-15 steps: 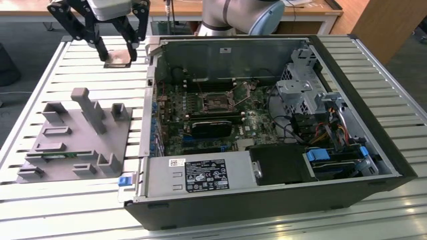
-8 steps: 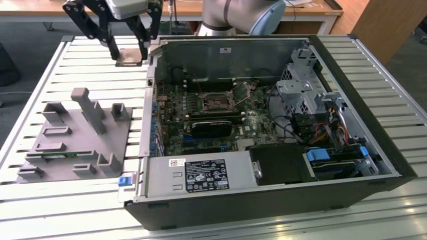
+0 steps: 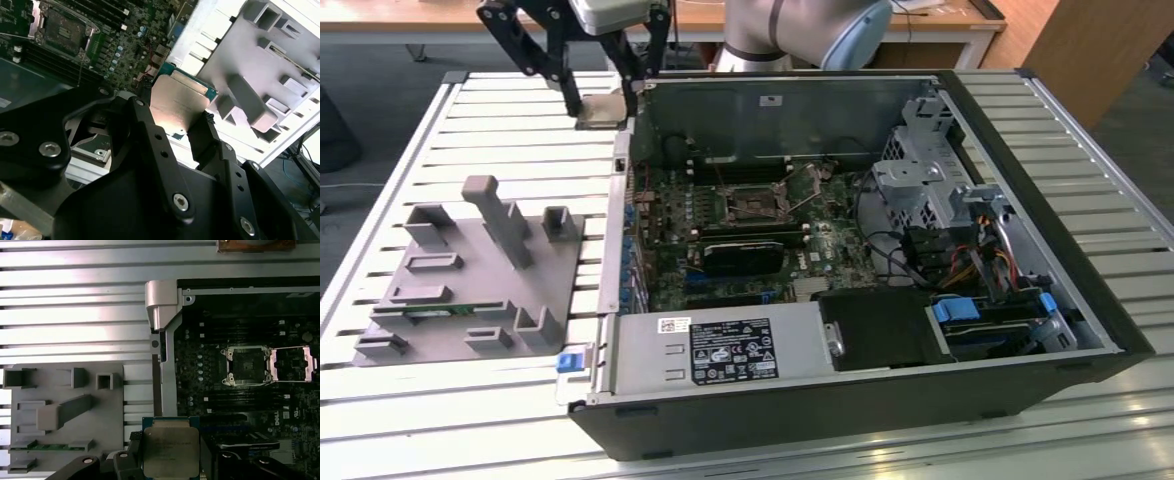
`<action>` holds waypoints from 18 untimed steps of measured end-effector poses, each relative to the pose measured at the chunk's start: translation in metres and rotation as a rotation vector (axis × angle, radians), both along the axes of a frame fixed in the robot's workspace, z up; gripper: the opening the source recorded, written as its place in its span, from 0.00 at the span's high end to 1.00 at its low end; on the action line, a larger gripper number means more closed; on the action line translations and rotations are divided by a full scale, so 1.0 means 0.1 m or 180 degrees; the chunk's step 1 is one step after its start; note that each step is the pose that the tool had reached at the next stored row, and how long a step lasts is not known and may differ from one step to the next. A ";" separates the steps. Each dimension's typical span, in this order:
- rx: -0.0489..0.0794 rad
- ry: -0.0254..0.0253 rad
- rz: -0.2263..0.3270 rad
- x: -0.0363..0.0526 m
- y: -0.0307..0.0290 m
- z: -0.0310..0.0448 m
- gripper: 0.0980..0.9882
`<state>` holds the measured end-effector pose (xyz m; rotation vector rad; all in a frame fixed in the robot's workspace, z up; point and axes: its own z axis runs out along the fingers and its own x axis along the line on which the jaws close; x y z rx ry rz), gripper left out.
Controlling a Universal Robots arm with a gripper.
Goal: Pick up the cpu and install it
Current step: 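Pick up the cpu and move it towards the insertion slot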
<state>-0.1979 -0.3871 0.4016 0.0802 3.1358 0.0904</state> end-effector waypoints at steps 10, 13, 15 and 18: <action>0.0000 0.0000 0.0000 0.234 0.062 0.000 0.50; 0.0000 0.0000 0.0000 0.303 0.088 -0.001 0.50; 0.0000 0.0000 0.0000 0.344 0.106 0.000 0.50; 0.0000 0.0000 0.0000 0.416 0.129 0.000 0.50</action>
